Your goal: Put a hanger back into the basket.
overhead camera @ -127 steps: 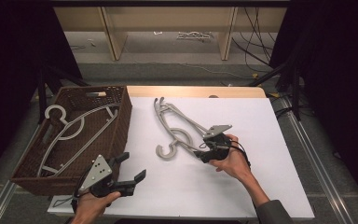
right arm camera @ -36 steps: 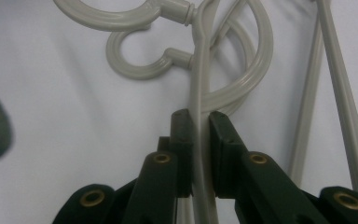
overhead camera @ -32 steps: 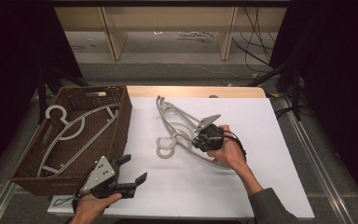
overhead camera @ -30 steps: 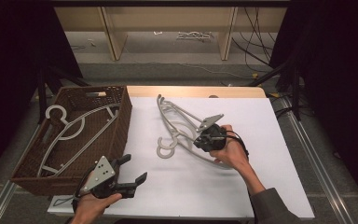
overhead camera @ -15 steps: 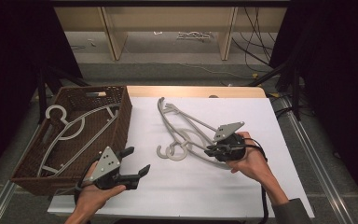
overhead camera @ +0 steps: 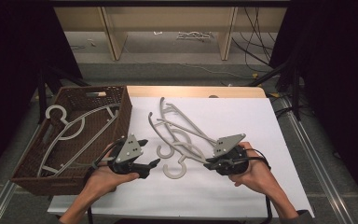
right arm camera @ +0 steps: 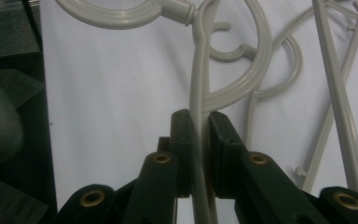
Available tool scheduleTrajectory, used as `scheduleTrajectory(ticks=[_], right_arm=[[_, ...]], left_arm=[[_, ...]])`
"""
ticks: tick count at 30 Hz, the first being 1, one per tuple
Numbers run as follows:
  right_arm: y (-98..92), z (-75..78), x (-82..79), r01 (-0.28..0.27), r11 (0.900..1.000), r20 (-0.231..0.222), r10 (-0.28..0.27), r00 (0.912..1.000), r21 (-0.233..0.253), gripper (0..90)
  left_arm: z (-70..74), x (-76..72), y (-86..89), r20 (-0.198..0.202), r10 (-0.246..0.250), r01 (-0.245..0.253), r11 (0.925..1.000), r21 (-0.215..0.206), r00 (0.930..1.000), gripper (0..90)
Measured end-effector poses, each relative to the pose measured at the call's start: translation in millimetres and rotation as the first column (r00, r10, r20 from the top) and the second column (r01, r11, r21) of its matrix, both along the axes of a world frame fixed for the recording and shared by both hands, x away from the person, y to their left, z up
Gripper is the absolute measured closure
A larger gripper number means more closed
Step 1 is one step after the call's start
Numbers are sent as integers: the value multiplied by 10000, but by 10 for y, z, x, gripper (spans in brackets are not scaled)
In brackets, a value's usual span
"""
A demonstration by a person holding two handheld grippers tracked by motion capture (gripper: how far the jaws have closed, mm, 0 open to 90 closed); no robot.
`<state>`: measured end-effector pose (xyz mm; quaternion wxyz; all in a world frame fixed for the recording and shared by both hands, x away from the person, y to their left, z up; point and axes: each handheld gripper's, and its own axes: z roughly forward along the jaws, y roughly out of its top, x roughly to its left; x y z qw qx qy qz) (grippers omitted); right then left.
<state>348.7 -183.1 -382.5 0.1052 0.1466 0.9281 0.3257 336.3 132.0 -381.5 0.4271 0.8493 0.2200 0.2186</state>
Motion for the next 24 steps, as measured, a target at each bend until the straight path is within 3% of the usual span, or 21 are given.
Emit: scheduleTrajectory(ticks=[7, 11, 16, 24], right_arm=[[23, 18, -81, -406, 9991, 26, 406, 9992, -73, 819], [34, 29, -107, -671, 9977, 2, 671, 9977, -124, 819], [59, 34, -132, -883, 9959, 12, 883, 9961, -173, 819], [88, 33, -151, -1102, 9936, 6, 1103, 9939, -243, 819]], left_arm=[[-46, 91, -148, 230, -596, 576, 9953, 781, 9980, 294], [-77, 93, -202, 449, -867, 792, 9857, 1486, 9952, 307], [-114, 105, -243, 246, -1111, 1055, 9804, 1664, 9935, 354], [-186, 107, -319, 465, -1605, 1447, 9594, 2419, 9859, 390]])
